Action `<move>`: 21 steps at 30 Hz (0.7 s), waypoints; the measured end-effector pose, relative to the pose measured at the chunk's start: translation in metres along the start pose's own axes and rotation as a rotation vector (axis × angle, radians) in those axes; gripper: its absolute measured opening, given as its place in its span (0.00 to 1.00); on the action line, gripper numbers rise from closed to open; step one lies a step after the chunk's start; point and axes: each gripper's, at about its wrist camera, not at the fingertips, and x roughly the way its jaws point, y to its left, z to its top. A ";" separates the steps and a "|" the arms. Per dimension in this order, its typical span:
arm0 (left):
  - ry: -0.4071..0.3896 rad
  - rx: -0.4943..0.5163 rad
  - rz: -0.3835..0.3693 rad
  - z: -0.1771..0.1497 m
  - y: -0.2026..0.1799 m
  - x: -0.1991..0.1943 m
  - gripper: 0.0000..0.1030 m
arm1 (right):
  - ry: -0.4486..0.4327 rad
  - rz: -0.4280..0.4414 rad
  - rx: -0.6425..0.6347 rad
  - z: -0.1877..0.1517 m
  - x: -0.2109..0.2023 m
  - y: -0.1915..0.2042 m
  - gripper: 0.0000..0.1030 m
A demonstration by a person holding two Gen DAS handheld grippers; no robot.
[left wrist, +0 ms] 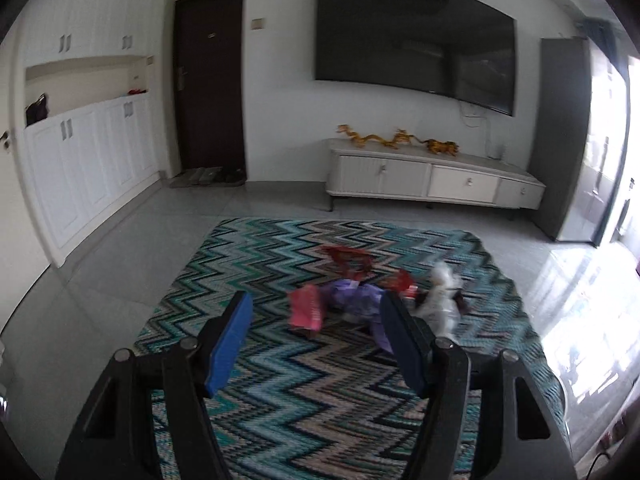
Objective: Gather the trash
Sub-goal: 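Grasp the pink wrapper with the left tool while the right tool grasps the white printed bag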
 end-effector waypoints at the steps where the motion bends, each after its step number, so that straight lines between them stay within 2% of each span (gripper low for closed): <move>1: 0.011 -0.019 0.012 0.000 0.010 0.007 0.63 | 0.016 0.019 -0.010 0.000 0.014 0.005 0.52; 5: 0.075 -0.058 0.016 -0.005 0.031 0.038 0.63 | 0.116 0.099 -0.025 -0.011 0.080 0.019 0.52; 10: 0.169 -0.067 -0.007 -0.012 0.037 0.087 0.63 | 0.261 0.147 -0.011 -0.041 0.165 0.025 0.52; 18: 0.306 -0.062 -0.081 -0.022 0.025 0.166 0.62 | 0.411 0.154 0.019 -0.078 0.254 0.017 0.50; 21: 0.341 -0.070 -0.093 -0.026 0.023 0.185 0.56 | 0.447 0.143 0.050 -0.087 0.275 0.012 0.47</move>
